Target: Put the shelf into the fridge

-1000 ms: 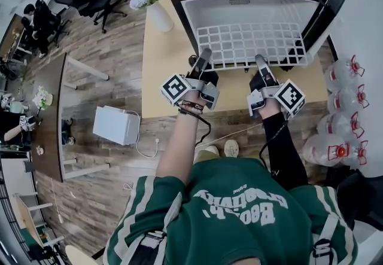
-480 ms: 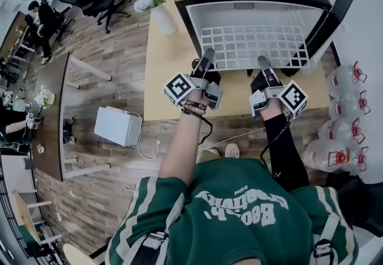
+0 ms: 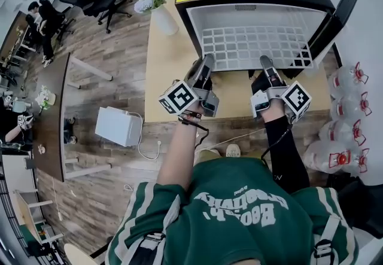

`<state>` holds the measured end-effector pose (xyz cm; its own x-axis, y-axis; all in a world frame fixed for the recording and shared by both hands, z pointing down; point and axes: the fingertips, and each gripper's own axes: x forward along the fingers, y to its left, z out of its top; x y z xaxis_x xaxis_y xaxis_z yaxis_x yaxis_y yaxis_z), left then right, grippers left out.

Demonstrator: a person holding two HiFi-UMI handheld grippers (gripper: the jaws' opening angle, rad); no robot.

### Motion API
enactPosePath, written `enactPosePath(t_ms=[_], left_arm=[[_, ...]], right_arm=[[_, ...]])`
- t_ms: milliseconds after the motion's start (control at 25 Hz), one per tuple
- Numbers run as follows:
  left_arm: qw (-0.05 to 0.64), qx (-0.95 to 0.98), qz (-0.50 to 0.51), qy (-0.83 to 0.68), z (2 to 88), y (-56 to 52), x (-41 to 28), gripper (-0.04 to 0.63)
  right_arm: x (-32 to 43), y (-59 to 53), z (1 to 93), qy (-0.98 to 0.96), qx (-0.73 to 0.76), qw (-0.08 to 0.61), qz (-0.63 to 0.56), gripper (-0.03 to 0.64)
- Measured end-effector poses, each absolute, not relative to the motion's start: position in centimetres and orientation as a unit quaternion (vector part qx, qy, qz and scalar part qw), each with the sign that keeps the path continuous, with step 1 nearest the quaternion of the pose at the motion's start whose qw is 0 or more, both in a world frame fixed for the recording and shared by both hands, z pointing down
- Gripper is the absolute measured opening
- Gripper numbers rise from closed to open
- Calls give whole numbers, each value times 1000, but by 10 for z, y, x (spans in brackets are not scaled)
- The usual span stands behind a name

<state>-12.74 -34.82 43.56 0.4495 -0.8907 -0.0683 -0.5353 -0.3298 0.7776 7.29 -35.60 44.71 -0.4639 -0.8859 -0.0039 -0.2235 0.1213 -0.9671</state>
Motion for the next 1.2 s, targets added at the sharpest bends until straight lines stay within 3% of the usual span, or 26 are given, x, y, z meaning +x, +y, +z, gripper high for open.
enactPosePath(t_ms=[280, 440, 480, 800, 1200], left_arm=[[211, 817, -133, -519, 422, -330, -136, 110], [147, 823, -96, -541, 412, -321, -141, 3], [140, 821, -88, -547, 412, -320, -143, 2], [136, 814, -50, -563, 428, -320, -151, 2], [132, 816, -31, -562, 435, -332, -145, 0]], right_arm=[[73, -363, 446, 670, -410, 323, -528, 46], [73, -372, 441, 670, -410, 330, -523, 51], [72, -374, 440, 670, -409, 333, -523, 52], [65, -395, 433, 671, -385, 358, -523, 52], [65, -419, 441, 669, -404, 341, -523, 52]])
